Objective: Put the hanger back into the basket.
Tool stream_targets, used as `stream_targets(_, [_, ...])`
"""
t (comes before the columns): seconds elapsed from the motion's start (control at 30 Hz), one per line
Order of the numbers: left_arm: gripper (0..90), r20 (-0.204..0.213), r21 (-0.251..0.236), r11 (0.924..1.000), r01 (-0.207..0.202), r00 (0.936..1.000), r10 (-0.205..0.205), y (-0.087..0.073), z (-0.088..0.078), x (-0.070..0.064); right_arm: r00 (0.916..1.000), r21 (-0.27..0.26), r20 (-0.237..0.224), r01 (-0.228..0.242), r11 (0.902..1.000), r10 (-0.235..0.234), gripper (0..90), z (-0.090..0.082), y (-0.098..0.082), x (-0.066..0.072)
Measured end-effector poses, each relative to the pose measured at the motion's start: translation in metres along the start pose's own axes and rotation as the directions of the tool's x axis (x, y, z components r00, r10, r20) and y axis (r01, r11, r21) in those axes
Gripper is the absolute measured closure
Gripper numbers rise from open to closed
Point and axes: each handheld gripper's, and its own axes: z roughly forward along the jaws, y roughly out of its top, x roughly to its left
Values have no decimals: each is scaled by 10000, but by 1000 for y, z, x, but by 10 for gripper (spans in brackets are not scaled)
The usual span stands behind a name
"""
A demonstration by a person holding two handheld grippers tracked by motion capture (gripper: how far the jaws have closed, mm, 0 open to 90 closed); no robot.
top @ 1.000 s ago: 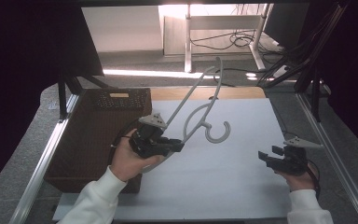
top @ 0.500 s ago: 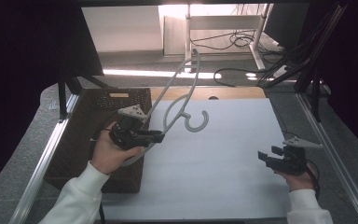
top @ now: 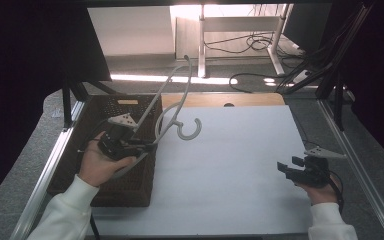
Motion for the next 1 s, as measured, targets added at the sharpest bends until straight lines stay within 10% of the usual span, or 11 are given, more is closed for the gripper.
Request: stream_targets(1.0, [822,-844,1138,9920,537,9955,-442,-64,-13,49,10000,174,81,-31,9998,30,331,2,0,-1])
